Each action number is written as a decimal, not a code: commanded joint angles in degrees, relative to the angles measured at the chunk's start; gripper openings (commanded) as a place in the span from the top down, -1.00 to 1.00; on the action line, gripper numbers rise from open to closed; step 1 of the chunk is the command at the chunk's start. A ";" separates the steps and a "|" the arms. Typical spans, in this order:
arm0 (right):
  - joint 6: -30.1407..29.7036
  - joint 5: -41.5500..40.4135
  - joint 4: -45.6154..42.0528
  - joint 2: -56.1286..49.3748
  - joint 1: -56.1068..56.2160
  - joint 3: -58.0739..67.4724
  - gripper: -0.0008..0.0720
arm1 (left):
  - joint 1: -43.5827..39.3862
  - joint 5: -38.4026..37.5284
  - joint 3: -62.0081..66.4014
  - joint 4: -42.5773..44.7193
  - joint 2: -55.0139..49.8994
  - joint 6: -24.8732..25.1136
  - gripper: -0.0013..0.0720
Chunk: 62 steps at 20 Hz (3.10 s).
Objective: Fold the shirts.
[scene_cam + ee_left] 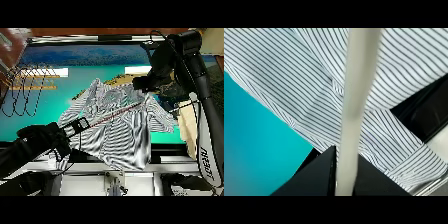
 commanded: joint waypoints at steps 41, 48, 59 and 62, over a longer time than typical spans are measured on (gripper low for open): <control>2.10 -5.33 -8.37 7.96 18.08 0.22 0.75 | 4.96 27.08 3.91 -31.98 -16.06 8.28 0.86; 1.18 -7.50 -12.98 7.85 17.92 0.15 0.75 | 4.94 26.93 3.87 -33.64 -16.06 7.93 0.86; -1.64 -8.13 -7.98 11.67 16.28 0.24 -0.65 | 5.14 28.46 3.85 -33.55 -16.06 6.01 0.86; -2.32 -6.01 -8.22 18.05 5.49 0.24 -0.65 | 5.14 28.13 3.87 -33.53 -16.06 7.15 0.86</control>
